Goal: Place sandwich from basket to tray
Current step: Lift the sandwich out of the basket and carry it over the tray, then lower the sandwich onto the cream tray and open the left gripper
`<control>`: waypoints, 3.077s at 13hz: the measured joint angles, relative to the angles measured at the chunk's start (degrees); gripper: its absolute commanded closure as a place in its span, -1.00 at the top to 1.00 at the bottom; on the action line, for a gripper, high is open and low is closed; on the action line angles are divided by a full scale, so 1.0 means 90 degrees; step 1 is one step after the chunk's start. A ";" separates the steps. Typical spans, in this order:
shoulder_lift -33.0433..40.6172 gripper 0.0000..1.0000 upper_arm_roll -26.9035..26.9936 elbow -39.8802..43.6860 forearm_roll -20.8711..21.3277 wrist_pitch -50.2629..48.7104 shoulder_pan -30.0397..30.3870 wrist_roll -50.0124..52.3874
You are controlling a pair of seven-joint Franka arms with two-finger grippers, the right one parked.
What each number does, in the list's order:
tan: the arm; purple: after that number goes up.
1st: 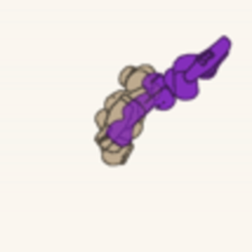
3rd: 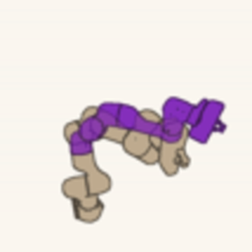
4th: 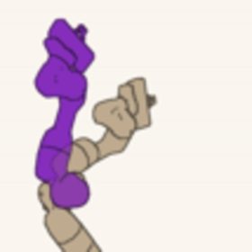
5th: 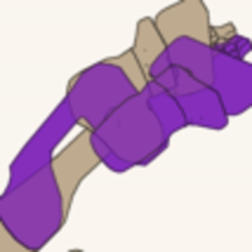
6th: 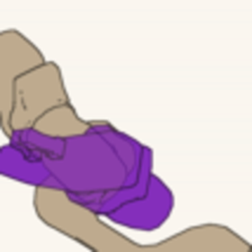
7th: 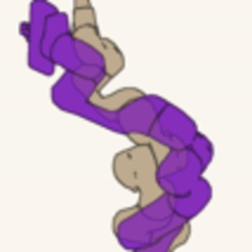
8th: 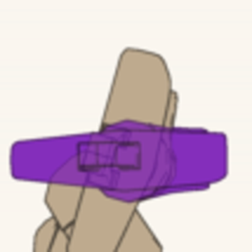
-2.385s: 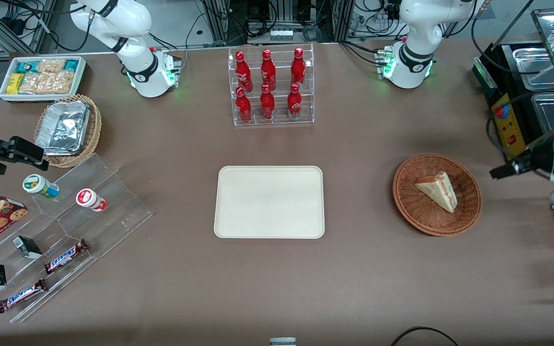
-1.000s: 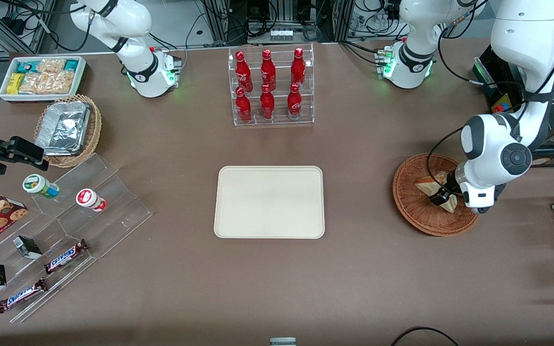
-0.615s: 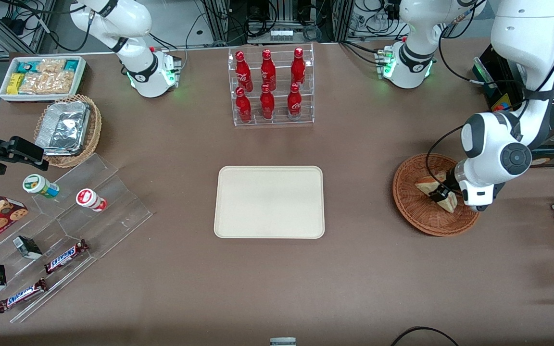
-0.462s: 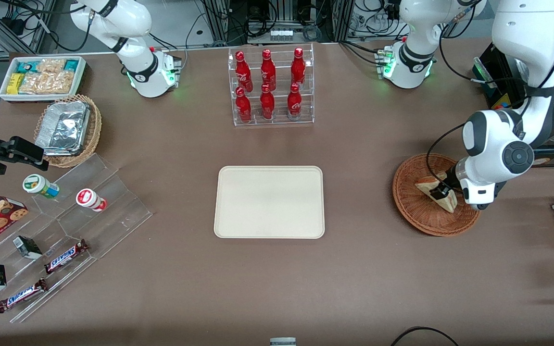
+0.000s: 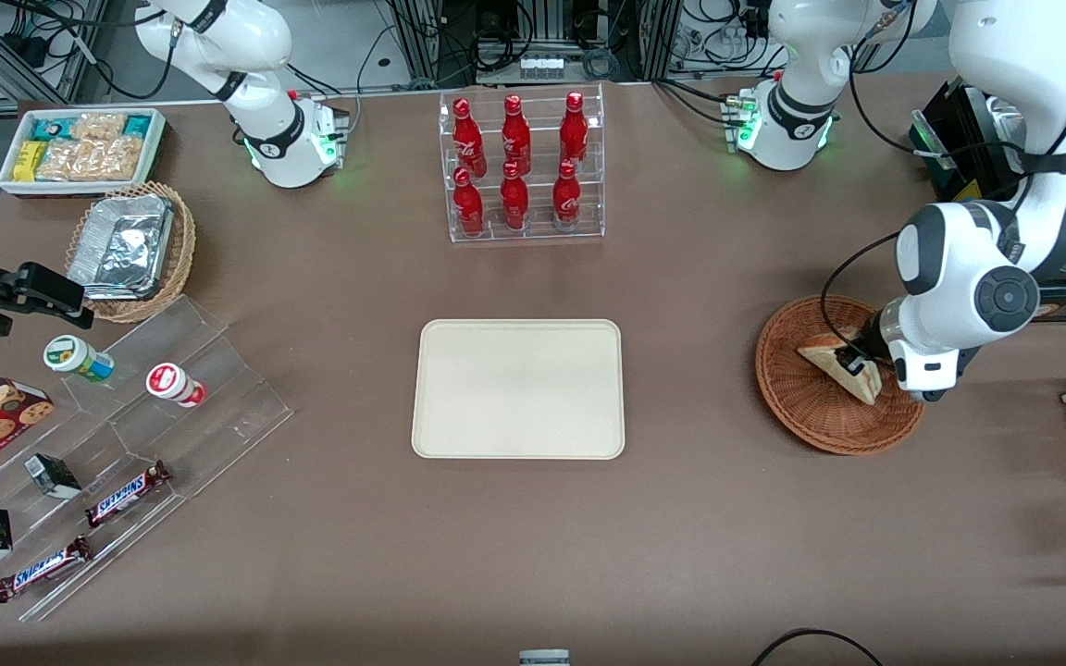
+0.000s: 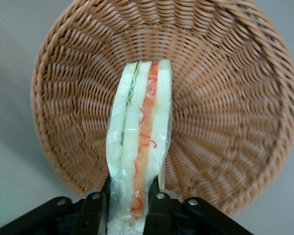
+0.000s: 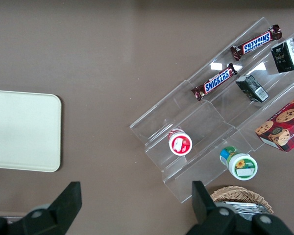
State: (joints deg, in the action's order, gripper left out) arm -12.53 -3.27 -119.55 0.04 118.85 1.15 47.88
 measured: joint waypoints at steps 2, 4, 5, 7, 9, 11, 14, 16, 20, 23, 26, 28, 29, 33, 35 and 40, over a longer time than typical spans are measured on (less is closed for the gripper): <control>0.0219 -0.88 -0.0019 0.0445 0.0094 -0.0760 -0.0321 0.0018; 0.0476 -0.88 -0.0044 0.0737 0.0196 -0.1354 -0.0694 0.0011; 0.0543 -0.88 -0.0058 0.0917 0.0210 -0.1589 -0.0876 -0.0008; 0.0562 -0.88 -0.0080 0.1279 0.0218 -0.1815 -0.1310 -0.0023; 0.0512 -0.87 -0.0101 0.1600 0.0220 -0.1852 -0.1897 -0.0088; 0.0271 -0.79 -0.0117 0.2010 0.0220 -0.1894 -0.2590 -0.0172; -0.0495 -0.79 -0.0129 0.2720 0.0220 -0.1885 -0.3499 -0.0350; -0.1148 -0.79 -0.0128 0.3242 0.0220 -0.1829 -0.3904 -0.0415; -0.2181 -0.79 -0.0120 0.3768 0.0222 -0.0908 -0.4276 -0.0604; -0.2579 -0.79 -0.0116 0.3813 0.0227 -0.0303 -0.4415 -0.0775; -0.2808 -0.79 -0.0113 0.3819 0.0233 -0.0210 -0.4442 -0.0854; -0.2954 -0.79 -0.0097 0.3822 0.0234 -0.0046 -0.4442 -0.0867; -0.3033 -0.79 -0.0097 0.3823 0.0243 0.0033 -0.4444 -0.0868; -0.3153 -0.79 -0.0096 0.3848 0.0313 0.0103 -0.4454 -0.0807; -0.3153 0.21 -0.0096 0.3849 0.0411 0.0103 -0.4454 -0.0679; -0.3145 1.00 -0.0089 0.3916 0.0587 0.0083 -0.4456 -0.0507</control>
State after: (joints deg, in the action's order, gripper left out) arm -40.83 -4.06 -84.31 5.32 119.60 -38.96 43.31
